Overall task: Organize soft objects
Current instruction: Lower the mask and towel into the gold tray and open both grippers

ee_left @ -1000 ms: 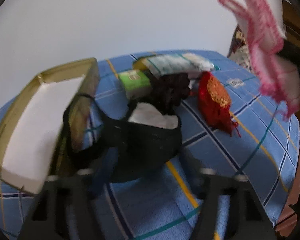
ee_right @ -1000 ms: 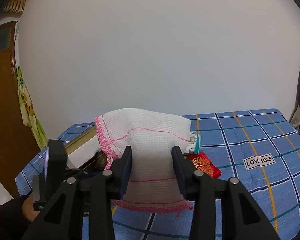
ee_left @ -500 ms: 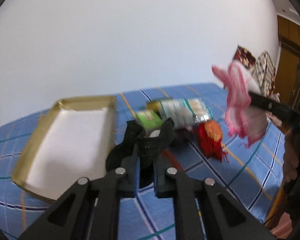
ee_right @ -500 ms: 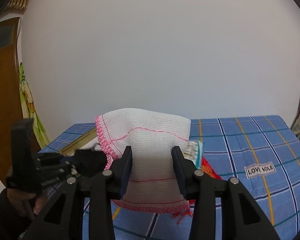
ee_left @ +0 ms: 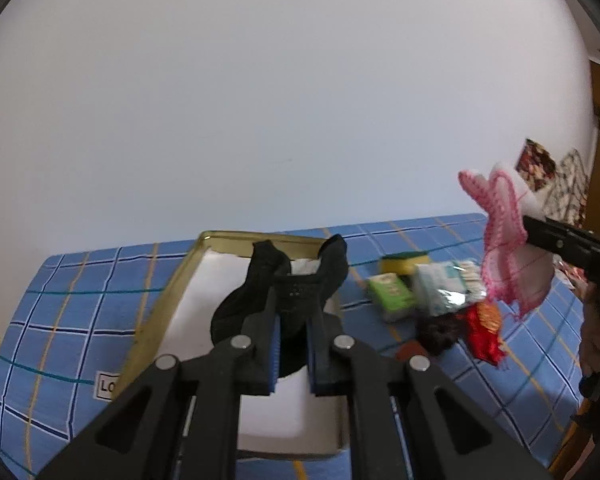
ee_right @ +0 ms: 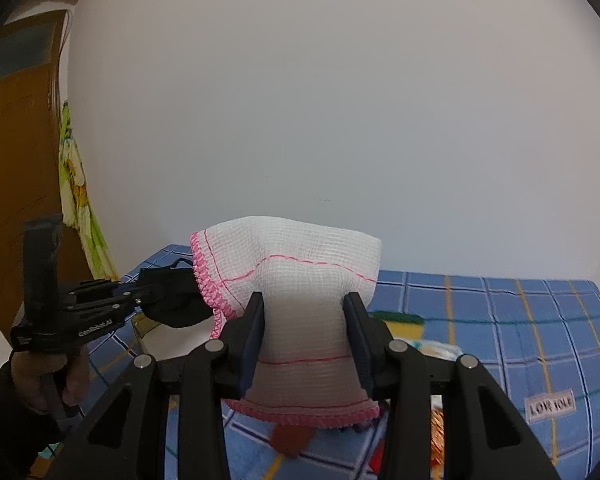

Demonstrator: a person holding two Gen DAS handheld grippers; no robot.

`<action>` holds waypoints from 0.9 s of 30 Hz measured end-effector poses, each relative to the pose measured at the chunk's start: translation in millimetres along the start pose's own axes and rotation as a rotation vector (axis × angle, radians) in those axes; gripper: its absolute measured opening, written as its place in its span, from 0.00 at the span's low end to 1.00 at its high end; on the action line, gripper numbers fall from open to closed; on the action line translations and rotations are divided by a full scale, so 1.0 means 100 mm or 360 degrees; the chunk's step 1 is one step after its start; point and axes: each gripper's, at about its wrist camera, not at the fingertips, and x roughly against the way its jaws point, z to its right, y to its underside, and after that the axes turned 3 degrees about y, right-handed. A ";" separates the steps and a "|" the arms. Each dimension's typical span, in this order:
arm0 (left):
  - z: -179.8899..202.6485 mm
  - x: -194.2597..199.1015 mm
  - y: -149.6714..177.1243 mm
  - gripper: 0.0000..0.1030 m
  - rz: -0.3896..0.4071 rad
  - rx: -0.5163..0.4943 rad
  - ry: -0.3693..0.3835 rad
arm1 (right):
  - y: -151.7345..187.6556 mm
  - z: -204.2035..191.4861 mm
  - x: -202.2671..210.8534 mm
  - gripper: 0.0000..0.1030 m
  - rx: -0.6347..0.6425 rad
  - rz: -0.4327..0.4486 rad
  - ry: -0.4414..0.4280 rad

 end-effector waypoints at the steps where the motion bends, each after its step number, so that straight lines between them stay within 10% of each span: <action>1: -0.05 -0.03 -0.01 0.07 -0.0003 0.0003 -0.0021 | -0.03 -0.02 -0.06 0.42 -0.0001 -0.0011 -0.0019; 27: -0.70 -0.67 -0.12 0.07 -0.0097 0.0163 -0.0153 | -0.21 -0.55 -1.98 0.42 0.0140 -0.0375 -0.0007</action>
